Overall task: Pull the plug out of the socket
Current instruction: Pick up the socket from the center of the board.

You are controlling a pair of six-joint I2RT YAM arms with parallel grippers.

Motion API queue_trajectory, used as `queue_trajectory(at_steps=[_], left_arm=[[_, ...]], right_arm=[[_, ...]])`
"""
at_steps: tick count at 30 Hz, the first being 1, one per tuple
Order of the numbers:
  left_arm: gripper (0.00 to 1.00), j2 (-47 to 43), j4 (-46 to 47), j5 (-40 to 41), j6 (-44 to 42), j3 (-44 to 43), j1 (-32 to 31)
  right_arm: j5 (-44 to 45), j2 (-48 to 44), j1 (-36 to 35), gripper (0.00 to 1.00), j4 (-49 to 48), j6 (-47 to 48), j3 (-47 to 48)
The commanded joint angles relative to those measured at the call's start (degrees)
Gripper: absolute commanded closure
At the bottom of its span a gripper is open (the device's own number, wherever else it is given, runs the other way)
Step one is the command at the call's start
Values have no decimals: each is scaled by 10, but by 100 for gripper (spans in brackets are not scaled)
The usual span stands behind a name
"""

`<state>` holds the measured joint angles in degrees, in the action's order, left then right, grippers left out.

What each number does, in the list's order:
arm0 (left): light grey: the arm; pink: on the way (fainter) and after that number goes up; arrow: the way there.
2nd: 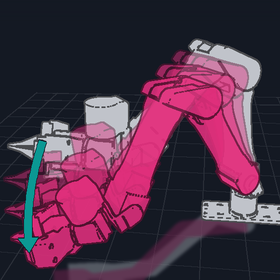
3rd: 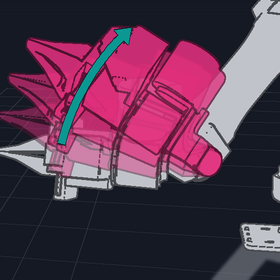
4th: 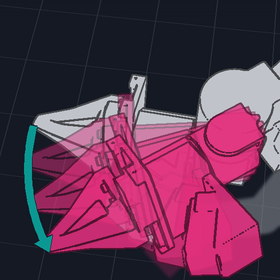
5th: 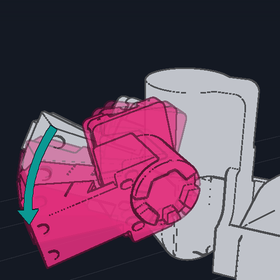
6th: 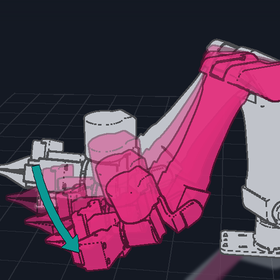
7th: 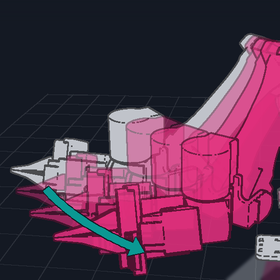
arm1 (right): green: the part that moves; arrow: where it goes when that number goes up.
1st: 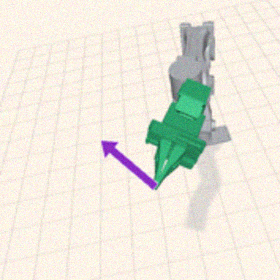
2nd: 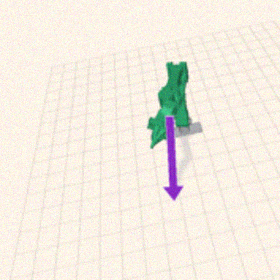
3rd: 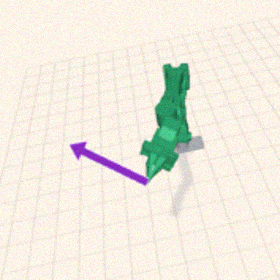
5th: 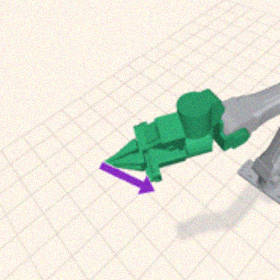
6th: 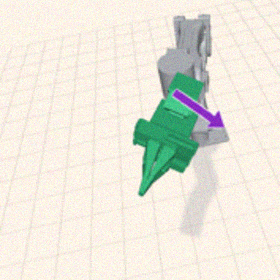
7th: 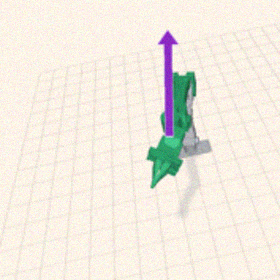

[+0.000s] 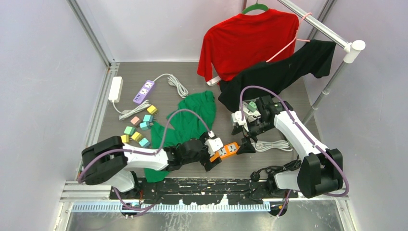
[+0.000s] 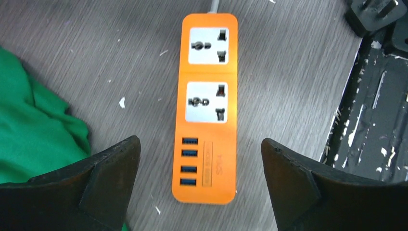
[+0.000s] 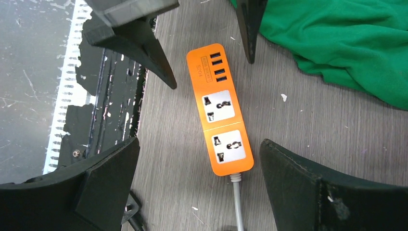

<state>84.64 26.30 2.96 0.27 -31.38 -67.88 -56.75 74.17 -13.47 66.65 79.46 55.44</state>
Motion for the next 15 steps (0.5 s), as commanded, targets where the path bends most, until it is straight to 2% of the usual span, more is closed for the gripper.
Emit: queue_trajectory(at_steps=[1, 8, 15], left_arm=[[5, 35, 23, -13, -29, -41, -1], [7, 72, 26, 5, -31, -52, -2], [26, 95, 30, 20, -25, -53, -2]], right_arm=[[-18, -7, 2, 0, 11, 16, -1], [-16, -8, 1, 0, 14, 22, -1], [-18, -7, 2, 0, 19, 27, -1]])
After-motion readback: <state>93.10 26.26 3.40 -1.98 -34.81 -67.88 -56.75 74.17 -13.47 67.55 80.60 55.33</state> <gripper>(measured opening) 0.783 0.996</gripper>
